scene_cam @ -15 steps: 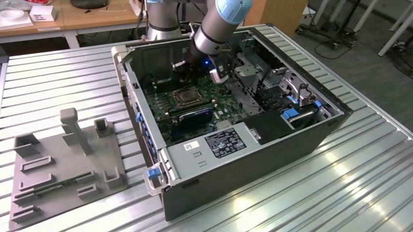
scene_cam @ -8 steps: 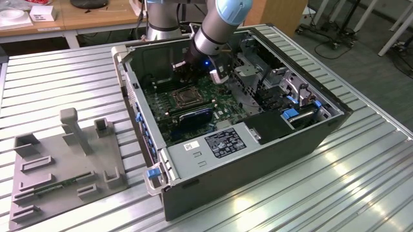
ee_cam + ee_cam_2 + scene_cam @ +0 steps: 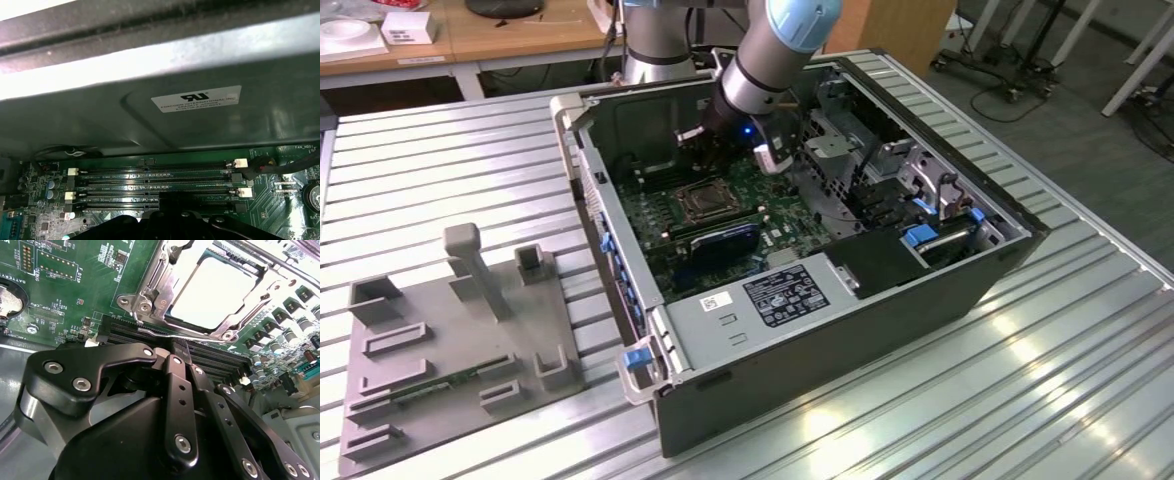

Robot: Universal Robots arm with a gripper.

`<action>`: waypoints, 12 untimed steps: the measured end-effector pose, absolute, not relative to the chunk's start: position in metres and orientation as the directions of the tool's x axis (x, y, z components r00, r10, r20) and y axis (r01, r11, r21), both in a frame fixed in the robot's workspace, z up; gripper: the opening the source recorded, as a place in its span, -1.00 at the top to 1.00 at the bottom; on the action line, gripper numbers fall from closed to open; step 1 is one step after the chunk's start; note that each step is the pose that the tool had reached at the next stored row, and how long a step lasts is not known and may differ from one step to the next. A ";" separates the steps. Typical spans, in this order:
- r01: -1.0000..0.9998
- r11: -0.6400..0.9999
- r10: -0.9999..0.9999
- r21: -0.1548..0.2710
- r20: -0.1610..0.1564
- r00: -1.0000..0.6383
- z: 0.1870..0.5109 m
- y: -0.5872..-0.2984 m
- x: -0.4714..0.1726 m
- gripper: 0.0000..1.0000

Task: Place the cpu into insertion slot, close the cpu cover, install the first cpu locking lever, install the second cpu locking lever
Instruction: 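Install the first cpu locking lever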

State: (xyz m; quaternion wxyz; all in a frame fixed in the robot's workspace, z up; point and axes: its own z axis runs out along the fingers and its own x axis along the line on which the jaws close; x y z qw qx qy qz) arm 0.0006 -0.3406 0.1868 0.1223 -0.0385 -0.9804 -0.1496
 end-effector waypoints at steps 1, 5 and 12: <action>0.112 0.952 0.039 0.284 0.251 -0.967 0.187 -0.341 0.001 0.79; 0.112 0.952 0.039 0.284 0.251 -0.967 0.193 -0.341 0.001 0.79; 0.112 0.951 0.038 0.287 0.251 -0.967 0.202 -0.341 0.001 0.79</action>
